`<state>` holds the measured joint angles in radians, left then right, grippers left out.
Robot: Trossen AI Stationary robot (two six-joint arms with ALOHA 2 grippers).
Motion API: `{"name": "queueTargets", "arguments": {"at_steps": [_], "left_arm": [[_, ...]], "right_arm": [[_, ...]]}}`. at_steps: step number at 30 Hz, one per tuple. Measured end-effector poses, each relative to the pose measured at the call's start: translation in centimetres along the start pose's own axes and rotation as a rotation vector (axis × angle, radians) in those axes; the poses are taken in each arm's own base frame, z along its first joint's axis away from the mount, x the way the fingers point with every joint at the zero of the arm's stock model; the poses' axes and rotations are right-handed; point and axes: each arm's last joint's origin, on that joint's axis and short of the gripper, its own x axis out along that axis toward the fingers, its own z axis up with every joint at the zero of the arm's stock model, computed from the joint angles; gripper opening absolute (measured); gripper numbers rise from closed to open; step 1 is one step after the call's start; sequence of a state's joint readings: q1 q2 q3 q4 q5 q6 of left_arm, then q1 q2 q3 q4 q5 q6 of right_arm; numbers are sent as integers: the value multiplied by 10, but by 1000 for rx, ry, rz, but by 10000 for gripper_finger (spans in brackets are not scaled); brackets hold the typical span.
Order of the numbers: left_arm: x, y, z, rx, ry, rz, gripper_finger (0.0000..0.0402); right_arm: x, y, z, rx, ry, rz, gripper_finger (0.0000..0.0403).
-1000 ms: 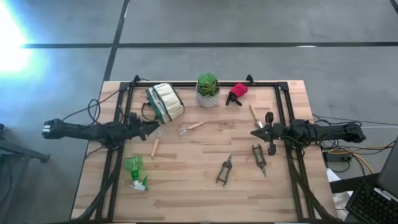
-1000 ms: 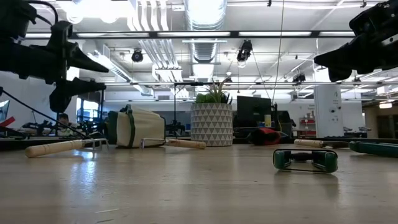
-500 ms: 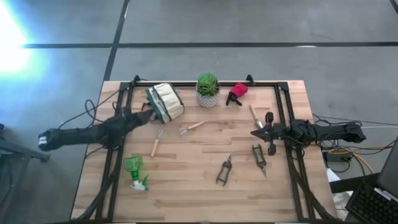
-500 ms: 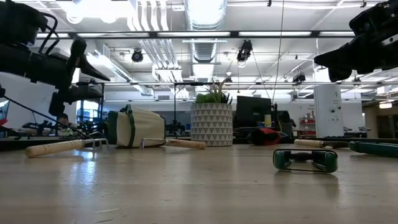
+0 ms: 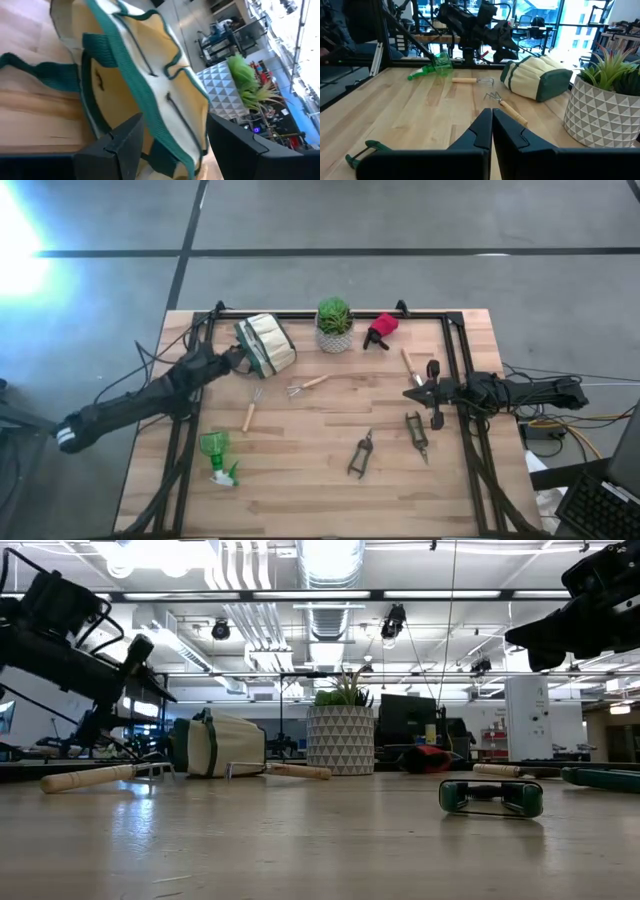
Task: Pick & Place Garden tools in Gardening bag
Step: Move the white gardening bag to the center of the table
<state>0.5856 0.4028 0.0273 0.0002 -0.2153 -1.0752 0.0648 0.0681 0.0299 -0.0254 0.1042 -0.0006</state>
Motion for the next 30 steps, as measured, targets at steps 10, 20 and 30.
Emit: {"name": "queueTargets", "arguments": {"at_steps": [10, 20, 30], "left_arm": [[6, 8, 2, -34, 2, 84, 218], [12, 6, 5, -52, -30, 66, 218], [20, 0, 7, -55, -38, 6, 218]], "right_arm": [[0, 0, 0, 0, 0, 0, 8], [0, 0, 0, 0, 0, 0, 8], [0, 0, 0, 0, 0, 0, 8]]}}
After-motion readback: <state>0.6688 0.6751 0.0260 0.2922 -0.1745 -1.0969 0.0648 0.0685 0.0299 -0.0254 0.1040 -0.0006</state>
